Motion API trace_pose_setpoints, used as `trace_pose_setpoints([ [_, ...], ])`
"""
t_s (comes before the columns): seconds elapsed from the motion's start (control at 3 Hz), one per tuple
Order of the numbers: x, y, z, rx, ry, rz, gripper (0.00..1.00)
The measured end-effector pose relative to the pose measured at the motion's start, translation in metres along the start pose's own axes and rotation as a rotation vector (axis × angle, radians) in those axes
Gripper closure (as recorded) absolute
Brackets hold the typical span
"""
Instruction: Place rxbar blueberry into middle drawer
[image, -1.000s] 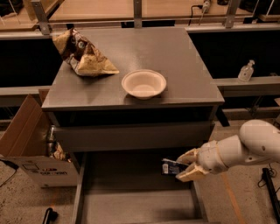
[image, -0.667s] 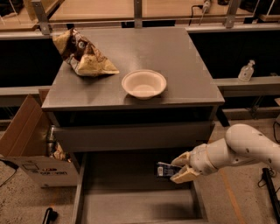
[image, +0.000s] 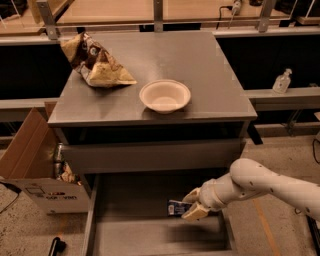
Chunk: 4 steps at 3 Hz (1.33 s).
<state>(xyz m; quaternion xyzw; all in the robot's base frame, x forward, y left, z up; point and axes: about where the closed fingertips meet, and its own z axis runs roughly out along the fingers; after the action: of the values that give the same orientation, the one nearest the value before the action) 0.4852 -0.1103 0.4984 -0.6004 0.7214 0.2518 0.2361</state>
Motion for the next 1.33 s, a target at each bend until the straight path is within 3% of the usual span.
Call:
trace_pose_setpoints([
  [0.33,0.004,0.011,0.029,-0.012,0.008,0.035,0.75],
  [0.67,0.005,0.012,0.041,-0.016,-0.045,0.049,0.52],
  [1.0,0.005,0.014,0.043,-0.021,-0.044,0.049,0.2],
  [1.33,0.004,0.015,0.045,-0.024,-0.045,0.048,0.0],
])
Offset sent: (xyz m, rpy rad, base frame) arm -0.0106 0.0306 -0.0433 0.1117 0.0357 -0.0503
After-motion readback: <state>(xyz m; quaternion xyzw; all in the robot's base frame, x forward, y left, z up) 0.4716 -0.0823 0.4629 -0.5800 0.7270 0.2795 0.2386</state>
